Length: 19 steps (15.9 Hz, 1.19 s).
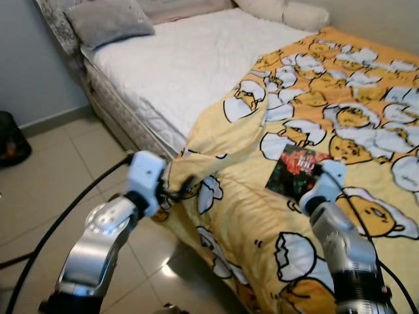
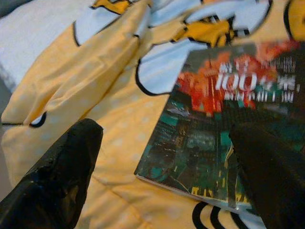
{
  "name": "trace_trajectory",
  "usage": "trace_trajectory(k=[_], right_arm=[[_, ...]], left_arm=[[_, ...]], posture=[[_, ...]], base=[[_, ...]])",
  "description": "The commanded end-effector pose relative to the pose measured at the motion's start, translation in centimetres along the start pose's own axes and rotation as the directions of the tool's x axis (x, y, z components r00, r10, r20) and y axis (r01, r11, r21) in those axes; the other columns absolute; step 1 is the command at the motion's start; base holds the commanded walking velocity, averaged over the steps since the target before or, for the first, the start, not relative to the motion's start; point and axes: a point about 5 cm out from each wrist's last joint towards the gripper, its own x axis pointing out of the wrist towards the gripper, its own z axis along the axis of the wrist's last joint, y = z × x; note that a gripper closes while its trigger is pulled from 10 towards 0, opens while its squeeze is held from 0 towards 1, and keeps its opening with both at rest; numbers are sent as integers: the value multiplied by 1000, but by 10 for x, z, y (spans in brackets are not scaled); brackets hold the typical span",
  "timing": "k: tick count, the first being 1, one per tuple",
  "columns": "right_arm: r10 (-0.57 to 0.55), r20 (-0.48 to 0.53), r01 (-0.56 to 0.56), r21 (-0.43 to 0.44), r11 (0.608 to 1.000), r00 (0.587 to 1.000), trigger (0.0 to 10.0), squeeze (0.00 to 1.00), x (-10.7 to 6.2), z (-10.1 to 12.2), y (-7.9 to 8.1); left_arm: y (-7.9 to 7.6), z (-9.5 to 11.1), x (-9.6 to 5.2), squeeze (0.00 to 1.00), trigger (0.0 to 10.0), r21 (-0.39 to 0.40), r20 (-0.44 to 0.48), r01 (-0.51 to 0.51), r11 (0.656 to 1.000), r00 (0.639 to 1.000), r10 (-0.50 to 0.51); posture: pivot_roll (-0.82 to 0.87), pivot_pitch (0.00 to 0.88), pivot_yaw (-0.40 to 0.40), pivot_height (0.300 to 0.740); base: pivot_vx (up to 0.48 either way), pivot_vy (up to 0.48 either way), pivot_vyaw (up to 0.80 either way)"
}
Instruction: Clean up the room
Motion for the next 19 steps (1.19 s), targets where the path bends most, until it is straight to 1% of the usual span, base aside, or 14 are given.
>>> trace_trajectory(k=[1,2,3,4,6,8,12,13,14,15,16,17,18,19], right_arm=[[-17,-4,17,44,999,1000,10000,1000,2,-1,-5],[-25,-10,26,55,998,1000,10000,1000,4,-1,-6],[-59,-54,64,88,994,997,10000,1000,15,-1,-19],[-59,-54,64,88,994,997,10000,1000,15,-1,-19],[-110,-78,118,96,988,991,10000,1000,22,2,-31],[-183,-39,186,120,975,982,10000,1000,26,18,-47],[-223,-22,224,138,965,974,10000,1000,25,29,-59],[-238,-45,242,162,957,970,10000,949,24,30,-67],[-238,-45,242,162,957,970,10000,949,24,30,-67],[-230,-62,238,179,955,971,10000,537,24,29,-69],[-209,-77,220,189,957,975,10000,224,24,28,-70],[-179,-91,195,209,958,980,10000,0,23,26,-69],[-136,-100,156,237,959,986,10000,0,23,25,-68],[-136,-100,156,237,959,986,10000,0,23,25,-68]], left_arm=[[-4,-1,3,820,10000,-22,-10,70,997,997,-70],[-5,0,4,824,10000,-30,-7,91,995,996,-92],[-15,3,12,824,10000,-38,-22,254,967,967,-255],[-15,3,12,824,10000,-38,-22,254,967,967,-255],[-21,2,18,827,10000,-36,-56,358,933,931,-360],[-23,0,17,827,10000,-47,-92,418,907,903,-421],[-24,-6,8,827,10000,-62,-128,444,894,885,-448],[-22,-8,3,827,10000,-63,-141,442,895,884,-447],[-22,-8,3,827,10000,-63,-141,442,895,884,-447],[-20,-9,0,827,10000,-65,-143,436,898,886,-441],[-19,-9,-1,827,10000,-67,-144,433,899,887,-438],[-19,-10,-2,827,10000,-68,-145,430,900,888,-436],[-19,-10,-2,827,10000,-69,-145,428,901,889,-434],[-19,-10,-2,827,10000,-69,-145,428,901,889,-434]], posture=[[-71,0,51,740],[-77,0,60,740],[-64,0,75,740],[-64,0,75,740],[-65,0,99,740],[-71,0,136,740],[-60,0,140,740],[-49,0,134,740],[-49,0,134,740],[-48,0,130,740],[-50,0,125,740],[-49,0,123,740],[-48,0,118,740],[-48,0,118,740]], base=[[0,0,0],[0,0,0],[0,0,0],[0,0,0],[0,0,0],[0,0,0],[0,0,0],[0,0,0],[0,0,0],[0,0,0],[0,0,0],[0,0,0],[0,0,0],[0,0,0]])
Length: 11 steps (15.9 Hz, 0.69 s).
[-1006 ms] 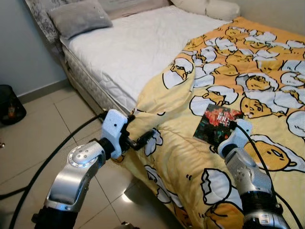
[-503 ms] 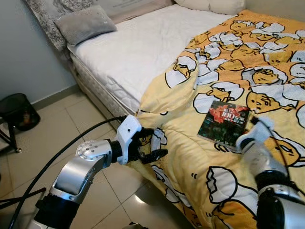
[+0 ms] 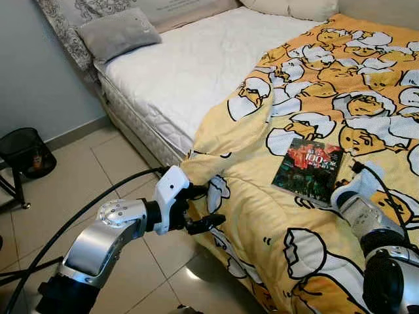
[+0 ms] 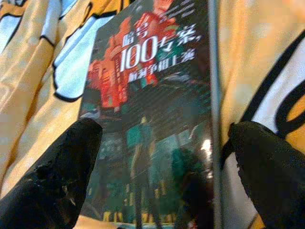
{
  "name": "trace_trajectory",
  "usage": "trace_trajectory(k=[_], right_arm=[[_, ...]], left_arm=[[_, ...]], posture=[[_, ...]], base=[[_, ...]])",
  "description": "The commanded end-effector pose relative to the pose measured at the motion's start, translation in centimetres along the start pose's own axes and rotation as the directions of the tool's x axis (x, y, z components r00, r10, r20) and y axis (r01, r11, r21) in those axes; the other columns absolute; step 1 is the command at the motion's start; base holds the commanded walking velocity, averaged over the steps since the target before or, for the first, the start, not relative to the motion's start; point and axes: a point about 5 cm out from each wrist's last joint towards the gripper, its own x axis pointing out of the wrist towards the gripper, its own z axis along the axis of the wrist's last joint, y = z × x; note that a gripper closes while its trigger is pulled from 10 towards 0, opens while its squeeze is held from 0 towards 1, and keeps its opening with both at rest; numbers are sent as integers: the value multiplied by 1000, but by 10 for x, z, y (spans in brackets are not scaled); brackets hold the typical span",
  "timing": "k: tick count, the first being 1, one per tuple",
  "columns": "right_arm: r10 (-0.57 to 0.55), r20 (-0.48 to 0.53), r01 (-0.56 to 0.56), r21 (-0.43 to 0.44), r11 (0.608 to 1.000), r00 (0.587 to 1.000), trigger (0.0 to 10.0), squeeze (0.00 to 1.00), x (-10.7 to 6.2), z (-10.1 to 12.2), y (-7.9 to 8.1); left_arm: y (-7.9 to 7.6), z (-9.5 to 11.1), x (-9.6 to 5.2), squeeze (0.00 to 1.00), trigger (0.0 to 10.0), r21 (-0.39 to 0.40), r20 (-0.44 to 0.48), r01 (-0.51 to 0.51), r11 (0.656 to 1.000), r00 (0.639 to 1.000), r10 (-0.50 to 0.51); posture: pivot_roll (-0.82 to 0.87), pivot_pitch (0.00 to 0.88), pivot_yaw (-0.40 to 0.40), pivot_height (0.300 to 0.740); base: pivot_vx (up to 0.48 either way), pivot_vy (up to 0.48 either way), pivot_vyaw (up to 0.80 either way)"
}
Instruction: Clean up the room
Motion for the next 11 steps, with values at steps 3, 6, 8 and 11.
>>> trace_trajectory(k=[3,6,8,11], right_arm=[[91,44,-94,76,993,995,10000,0,-2,14,0],[106,-12,-105,33,994,994,10000,0,-2,7,0],[76,-31,-75,40,996,997,10000,0,-2,2,-4],[28,-43,-26,33,999,999,10000,0,-3,-6,-11]], left_arm=[[4,1,-8,827,10000,3,2,-27,1000,1000,27],[4,1,-8,827,10000,6,-3,-34,999,999,34],[4,0,-8,827,10000,9,-6,-36,999,999,36],[3,-2,-10,827,10000,10,-15,-35,999,999,35]], posture=[[-60,0,117,740],[-59,0,115,740],[-55,0,115,740],[-49,0,113,740]], base=[[0,0,0],[0,0,0],[0,0,0],[0,0,0]])
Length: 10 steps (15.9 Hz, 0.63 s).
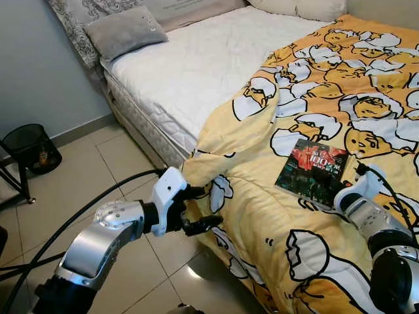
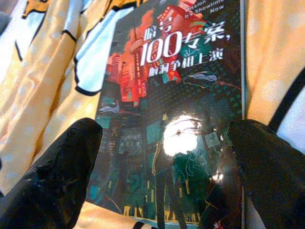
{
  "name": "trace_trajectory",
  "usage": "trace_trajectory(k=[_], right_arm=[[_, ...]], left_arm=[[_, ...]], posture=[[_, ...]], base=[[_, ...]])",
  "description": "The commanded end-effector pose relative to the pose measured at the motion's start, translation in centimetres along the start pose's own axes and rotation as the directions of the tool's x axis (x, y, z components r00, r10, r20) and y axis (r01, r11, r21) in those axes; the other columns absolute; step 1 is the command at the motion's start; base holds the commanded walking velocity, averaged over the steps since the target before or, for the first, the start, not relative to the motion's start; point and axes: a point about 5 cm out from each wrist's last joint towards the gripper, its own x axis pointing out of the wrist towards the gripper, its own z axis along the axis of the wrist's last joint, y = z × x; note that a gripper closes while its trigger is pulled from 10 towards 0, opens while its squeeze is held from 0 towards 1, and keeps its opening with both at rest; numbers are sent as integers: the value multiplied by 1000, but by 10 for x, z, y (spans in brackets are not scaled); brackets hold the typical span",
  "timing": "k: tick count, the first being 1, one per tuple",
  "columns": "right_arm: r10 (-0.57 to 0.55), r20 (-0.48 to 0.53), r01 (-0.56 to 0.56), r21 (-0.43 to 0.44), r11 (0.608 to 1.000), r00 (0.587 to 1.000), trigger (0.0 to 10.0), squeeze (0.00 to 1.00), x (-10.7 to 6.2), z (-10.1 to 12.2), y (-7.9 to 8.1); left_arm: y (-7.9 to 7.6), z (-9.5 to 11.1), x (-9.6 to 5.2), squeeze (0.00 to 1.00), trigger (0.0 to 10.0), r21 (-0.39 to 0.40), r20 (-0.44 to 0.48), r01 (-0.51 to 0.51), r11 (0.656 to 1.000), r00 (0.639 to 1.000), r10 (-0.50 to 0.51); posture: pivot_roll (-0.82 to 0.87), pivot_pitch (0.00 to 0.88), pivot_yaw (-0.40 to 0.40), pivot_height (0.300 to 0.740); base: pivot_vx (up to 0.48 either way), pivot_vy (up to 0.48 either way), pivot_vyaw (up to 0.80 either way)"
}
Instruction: Clean up the room
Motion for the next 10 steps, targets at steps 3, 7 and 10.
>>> trace_trajectory(k=[3,7,10], right_arm=[[-52,-10,52,14,999,999,10000,0,-2,-9,-9],[-88,-23,88,35,995,996,10000,0,-5,-13,-17],[-107,-30,109,48,993,994,10000,0,-7,-18,-23]], left_arm=[[3,3,-7,827,10000,22,-5,-16,1000,1000,16],[5,6,-3,824,10000,34,-6,-9,999,1000,9],[7,6,-3,827,10000,42,-10,-7,999,1000,8]], posture=[[-51,0,117,740],[-56,0,130,740],[-57,0,133,740]], base=[[0,0,0],[0,0,0],[0,0,0]])
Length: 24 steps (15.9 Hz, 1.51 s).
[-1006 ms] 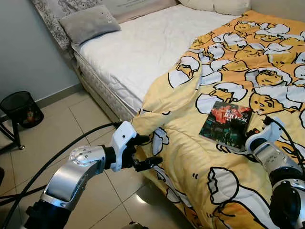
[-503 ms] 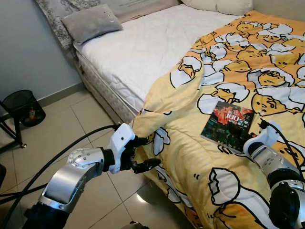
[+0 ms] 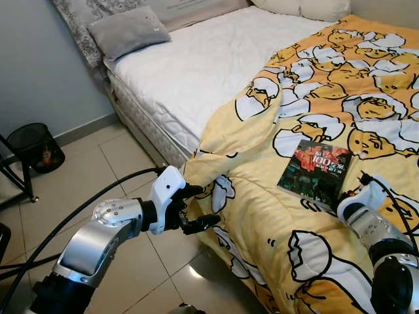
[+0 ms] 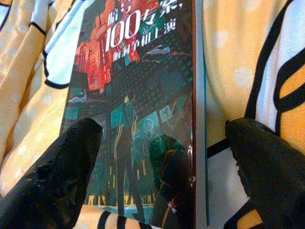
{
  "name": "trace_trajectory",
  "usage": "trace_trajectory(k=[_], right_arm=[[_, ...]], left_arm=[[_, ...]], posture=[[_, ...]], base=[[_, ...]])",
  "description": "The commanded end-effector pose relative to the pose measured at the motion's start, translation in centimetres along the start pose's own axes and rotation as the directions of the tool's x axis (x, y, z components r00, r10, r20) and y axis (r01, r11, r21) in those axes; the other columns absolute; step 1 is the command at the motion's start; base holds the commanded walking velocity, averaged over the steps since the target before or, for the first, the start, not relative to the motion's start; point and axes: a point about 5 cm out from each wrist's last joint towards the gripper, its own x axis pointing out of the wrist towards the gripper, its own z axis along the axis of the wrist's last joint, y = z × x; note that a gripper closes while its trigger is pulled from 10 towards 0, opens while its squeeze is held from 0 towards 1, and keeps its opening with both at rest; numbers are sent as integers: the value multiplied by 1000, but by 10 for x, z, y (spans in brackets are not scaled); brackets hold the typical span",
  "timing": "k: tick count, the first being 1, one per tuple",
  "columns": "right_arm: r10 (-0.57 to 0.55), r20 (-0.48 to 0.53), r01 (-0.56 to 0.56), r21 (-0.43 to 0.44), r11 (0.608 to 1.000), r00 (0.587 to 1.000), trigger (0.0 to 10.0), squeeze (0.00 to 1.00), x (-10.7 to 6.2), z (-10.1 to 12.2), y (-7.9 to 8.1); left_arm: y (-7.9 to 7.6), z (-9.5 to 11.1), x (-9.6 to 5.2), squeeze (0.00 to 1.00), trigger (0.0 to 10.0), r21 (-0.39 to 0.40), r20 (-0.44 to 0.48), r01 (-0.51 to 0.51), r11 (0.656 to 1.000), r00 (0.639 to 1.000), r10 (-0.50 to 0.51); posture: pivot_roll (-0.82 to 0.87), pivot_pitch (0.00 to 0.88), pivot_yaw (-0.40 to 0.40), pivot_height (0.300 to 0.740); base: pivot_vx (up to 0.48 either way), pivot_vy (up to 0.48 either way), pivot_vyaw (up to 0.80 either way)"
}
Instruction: Clean up the room
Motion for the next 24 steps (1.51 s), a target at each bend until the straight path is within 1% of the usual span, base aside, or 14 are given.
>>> trace_trajectory(k=[1,4,6,7,9,13,15,16,19,20,22,23,24], right_arm=[[-28,-29,30,44,999,999,10000,0,-1,-9,-7],[2,-49,1,65,998,999,10000,0,-2,-13,-5],[78,-62,-70,113,991,995,10000,0,-1,-17,2],[131,-64,-121,146,982,989,10000,0,-1,-17,7],[201,-71,-188,152,970,977,10000,0,0,-17,15],[244,-80,-226,181,957,967,10000,0,0,-17,21],[275,-73,-254,220,942,959,10000,0,1,-18,27],[279,-73,-257,222,941,958,10000,0,1,-18,28],[264,-123,-235,206,950,957,10000,0,2,-32,32],[206,-175,-176,173,969,963,10000,0,3,-48,30],[122,-235,-95,122,988,964,10000,0,1,-69,26],[108,-245,-82,116,990,964,10000,0,1,-76,26],[112,-245,-84,121,989,963,10000,0,1,-78,27]], left_arm=[[4,0,-3,827,10000,15,-9,-9,1000,1000,9],[3,-1,-3,827,10000,14,-13,-2,1000,1000,3],[2,-1,-3,827,10000,15,-13,1,1000,1000,-1],[2,0,-3,827,10000,17,-12,1,1000,1000,-1],[4,0,-5,827,10000,21,-14,-4,1000,1000,4],[6,0,-6,827,10000,29,-21,-6,1000,1000,6],[6,1,-6,827,10000,32,-20,-4,999,1000,5],[6,1,-6,827,10000,33,-20,-4,999,1000,4],[8,0,-6,827,10000,34,-26,-10,999,1000,11],[7,-1,-6,827,10000,33,-28,-13,999,1000,14],[6,-3,-7,827,10000,31,-33,-19,999,999,20],[6,-3,-7,827,10000,28,-33,-22,999,999,23],[6,-3,-7,827,10000,28,-33,-24,999,999,25]], posture=[[-57,0,134,740],[-56,0,133,740],[-53,0,131,740],[-53,0,132,740],[-51,0,133,740],[-49,0,138,740],[-46,0,140,740],[-45,0,140,740],[-41,0,138,740],[-39,0,137,740],[-29,0,134,740],[-24,0,133,740],[-21,0,132,740]], base=[[0,0,0],[0,0,0],[0,0,0],[0,0,0],[0,0,0],[0,0,0],[0,0,0],[0,0,0],[0,0,0],[0,0,0],[0,0,0],[0,0,0],[0,0,0]])
